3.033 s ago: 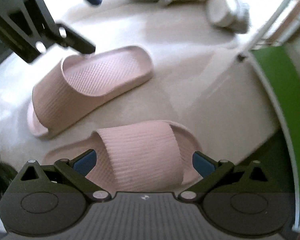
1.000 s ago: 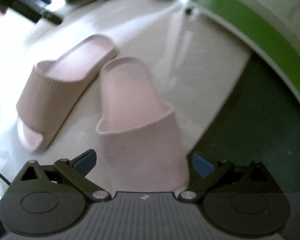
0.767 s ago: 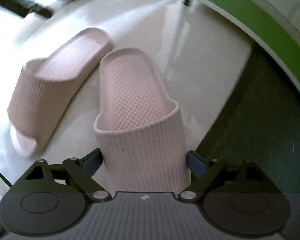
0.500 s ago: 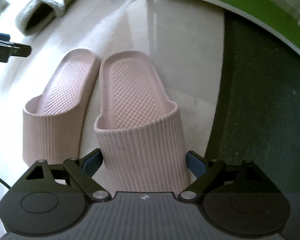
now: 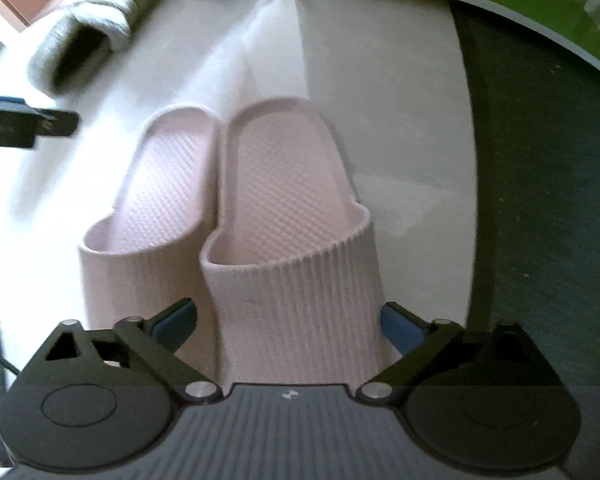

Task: Organize objects
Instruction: 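Open the right gripper and withdraw it from the aligned pink slides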

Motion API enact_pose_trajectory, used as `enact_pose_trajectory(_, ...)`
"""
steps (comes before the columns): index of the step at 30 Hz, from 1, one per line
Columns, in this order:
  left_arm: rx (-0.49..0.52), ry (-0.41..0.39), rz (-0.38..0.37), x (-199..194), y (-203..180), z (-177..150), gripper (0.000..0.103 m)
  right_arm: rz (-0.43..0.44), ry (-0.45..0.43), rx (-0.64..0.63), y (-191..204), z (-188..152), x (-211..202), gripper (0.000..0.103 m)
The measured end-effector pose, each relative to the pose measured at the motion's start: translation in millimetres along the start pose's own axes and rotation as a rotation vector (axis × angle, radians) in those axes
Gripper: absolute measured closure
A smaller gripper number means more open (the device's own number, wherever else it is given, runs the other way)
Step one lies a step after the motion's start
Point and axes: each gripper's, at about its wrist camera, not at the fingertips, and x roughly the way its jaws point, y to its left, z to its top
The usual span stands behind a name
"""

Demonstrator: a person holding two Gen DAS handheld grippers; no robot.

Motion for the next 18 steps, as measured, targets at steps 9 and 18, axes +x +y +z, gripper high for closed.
enact_pose_trajectory(9, -0.079, -0.009, 0.004, -5.6, 17.8, 18.9, 0.020, 0.038, -0.076, 0.006, -4.0, 1.5, -23.2, 0.000)
enact_pose_trajectory(18, 0.029, -0.006, 0.150, -12.3, 63.2, 60.1, 0.020, 0.046, -0.247, 0.030, 17.3, 18.9, -75.5, 0.000)
